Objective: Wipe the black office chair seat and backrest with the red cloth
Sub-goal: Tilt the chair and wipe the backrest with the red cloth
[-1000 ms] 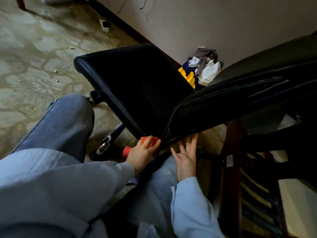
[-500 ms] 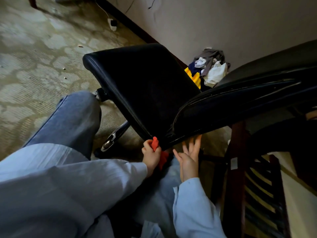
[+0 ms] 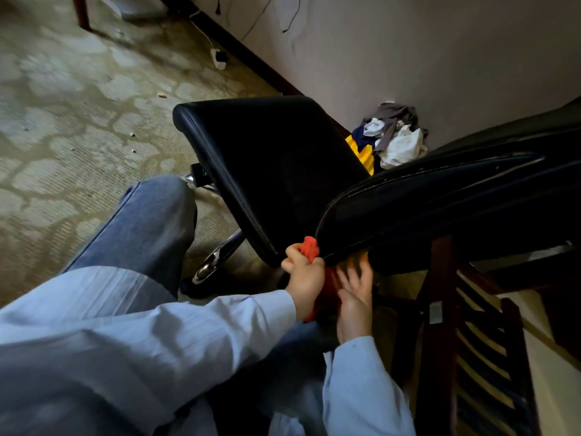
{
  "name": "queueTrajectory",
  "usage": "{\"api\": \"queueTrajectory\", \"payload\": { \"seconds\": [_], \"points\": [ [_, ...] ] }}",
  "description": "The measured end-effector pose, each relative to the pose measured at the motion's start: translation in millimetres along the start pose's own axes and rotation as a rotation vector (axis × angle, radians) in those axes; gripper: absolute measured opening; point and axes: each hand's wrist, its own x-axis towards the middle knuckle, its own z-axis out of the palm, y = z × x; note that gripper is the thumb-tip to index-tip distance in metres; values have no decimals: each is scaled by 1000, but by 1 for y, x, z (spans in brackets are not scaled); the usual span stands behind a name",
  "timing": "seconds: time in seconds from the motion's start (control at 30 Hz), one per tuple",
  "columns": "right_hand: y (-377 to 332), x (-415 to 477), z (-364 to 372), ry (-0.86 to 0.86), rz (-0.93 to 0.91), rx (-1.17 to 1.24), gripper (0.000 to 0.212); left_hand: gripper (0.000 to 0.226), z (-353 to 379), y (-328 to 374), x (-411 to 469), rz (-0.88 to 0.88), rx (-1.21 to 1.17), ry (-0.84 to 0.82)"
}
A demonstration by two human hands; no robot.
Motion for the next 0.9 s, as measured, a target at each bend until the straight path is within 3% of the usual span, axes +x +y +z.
{"api": "queueTrajectory", "payload": {
  "seconds": [0.17, 0.33, 0.4, 0.47, 0.57, 0.7, 0.9],
  "points": [
    [-13, 11, -12, 40, -14, 126, 65, 24, 1, 20, -10, 74, -47, -98],
    [-22, 22, -20, 113, -81, 134, 46, 27, -5, 30, -13, 191, -271, -259],
    [-28, 21, -20, 161, -113, 131, 47, 26, -12, 38, -13, 304, -367, -142],
    [-33, 19, -19, 185, -124, 154, 49, 21, -22, 45, -7, 348, -386, 90],
    [-43, 16, -16, 211, -120, 190, 51, 29, -38, 32, 7, 211, -115, 343],
    [-53, 14, -8, 140, -155, 175, 62, 34, -31, 13, 1, 77, 82, 175],
    [-48, 12, -3, 83, -180, 68, 74, 37, -14, 25, -16, 215, 161, -66]
  ]
}}
